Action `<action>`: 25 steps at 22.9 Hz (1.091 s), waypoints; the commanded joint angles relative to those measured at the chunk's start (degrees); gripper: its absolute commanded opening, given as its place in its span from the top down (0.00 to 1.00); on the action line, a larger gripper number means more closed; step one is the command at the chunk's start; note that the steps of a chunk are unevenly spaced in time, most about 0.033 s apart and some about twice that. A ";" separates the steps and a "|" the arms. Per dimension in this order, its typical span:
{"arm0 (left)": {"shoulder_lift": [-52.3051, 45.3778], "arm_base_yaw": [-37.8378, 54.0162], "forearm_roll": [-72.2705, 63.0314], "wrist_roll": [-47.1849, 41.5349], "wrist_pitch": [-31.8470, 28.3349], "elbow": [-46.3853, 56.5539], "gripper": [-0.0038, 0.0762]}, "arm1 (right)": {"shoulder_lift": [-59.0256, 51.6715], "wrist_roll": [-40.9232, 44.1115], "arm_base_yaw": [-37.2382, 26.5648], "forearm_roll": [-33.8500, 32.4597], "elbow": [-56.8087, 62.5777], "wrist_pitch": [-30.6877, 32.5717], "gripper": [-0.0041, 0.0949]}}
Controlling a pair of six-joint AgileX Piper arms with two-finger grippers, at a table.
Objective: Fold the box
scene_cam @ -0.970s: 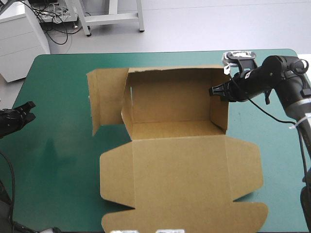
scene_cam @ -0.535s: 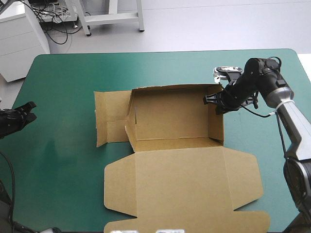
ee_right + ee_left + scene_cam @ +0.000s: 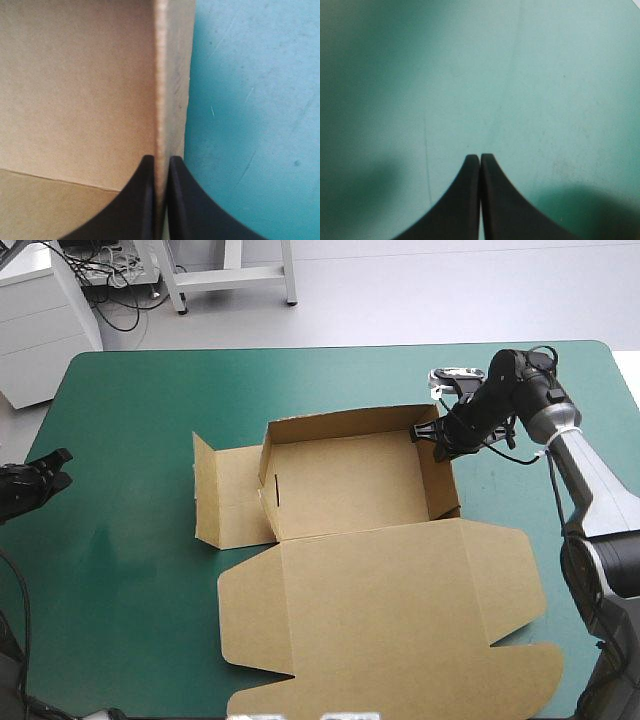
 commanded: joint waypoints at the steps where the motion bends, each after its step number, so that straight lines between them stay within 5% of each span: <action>1: -1.79 -0.09 -2.32 -1.81 -1.74 -1.23 0.99 | -2.30 -0.99 0.10 1.59 -1.78 -1.71 0.91; 4: -0.79 -0.09 -2.32 -2.89 -1.63 -1.14 0.99 | -2.30 -1.71 0.10 1.51 -1.78 -1.71 0.77; 6: -0.13 -0.09 -2.32 -2.89 -1.50 -1.14 0.99 | -2.30 -1.82 0.10 1.51 -1.78 -1.58 0.57; 8: 0.31 -0.09 -2.32 -3.03 -1.19 -1.14 0.99 | -2.30 -1.96 0.10 1.85 -1.93 -1.58 0.25; 10: 0.31 -0.09 -2.32 -3.03 -1.07 -1.14 0.99 | -2.30 -1.96 0.10 1.85 -1.93 -1.31 0.09; 25: 0.75 -0.09 -2.32 -4.33 -0.62 -1.14 0.99 | -11.83 5.74 0.26 -10.13 -12.91 1.41 0.06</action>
